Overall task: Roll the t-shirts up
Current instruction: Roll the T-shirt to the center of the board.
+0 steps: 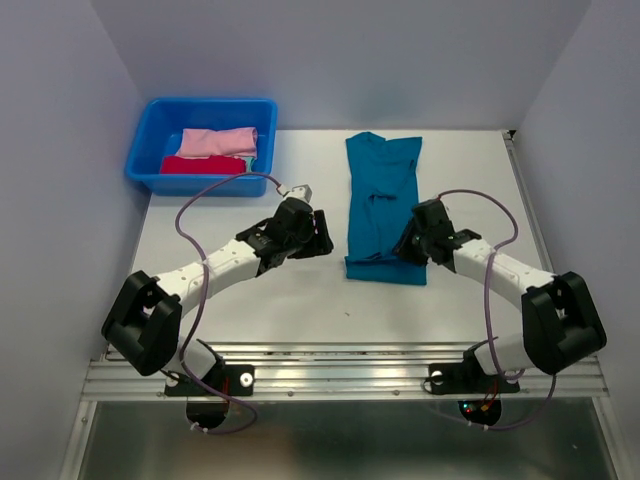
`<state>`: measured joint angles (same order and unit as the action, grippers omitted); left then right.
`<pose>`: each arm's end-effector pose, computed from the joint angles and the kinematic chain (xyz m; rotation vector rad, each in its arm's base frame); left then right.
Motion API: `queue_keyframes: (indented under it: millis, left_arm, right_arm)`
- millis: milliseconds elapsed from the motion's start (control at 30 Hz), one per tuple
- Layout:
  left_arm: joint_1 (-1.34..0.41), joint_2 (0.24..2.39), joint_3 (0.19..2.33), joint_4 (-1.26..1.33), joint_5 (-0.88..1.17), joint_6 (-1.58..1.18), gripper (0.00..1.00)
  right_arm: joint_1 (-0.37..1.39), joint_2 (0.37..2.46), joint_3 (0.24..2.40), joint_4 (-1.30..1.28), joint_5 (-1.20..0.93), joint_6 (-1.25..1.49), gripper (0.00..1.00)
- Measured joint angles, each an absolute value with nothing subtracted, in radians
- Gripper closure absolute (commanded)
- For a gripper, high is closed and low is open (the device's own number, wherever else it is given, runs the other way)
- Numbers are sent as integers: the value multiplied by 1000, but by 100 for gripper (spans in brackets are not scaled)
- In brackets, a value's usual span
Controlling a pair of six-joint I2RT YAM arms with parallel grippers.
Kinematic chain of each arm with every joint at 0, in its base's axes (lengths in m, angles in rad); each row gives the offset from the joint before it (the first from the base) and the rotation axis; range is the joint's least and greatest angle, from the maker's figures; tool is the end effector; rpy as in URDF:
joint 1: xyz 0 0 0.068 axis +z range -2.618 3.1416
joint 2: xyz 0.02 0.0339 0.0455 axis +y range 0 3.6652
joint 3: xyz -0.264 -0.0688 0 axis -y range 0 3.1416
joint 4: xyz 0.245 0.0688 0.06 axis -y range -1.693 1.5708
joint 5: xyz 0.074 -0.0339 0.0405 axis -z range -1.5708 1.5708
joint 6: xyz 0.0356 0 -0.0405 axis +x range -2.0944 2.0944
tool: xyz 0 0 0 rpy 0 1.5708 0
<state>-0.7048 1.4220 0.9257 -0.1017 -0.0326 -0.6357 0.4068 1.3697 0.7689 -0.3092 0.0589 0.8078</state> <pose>0.2410 -0.2035 0.2490 0.0587 2.2615 -0.7141 0.2493 0.1051 0.1967 0.5294 2.4765 0.4344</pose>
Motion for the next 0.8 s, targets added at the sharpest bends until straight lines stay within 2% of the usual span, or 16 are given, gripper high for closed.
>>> queue_keyframes:
  millis: [333, 800]
  left_arm:
    - [-705, 1390, 891, -117, -26, -634, 27]
    - [-705, 1377, 833, -66, 49, -637, 25]
  right_arm:
    - [407, 1521, 878, -276, 136, 800, 63]
    - [407, 1474, 924, -304, 178, 767, 59]
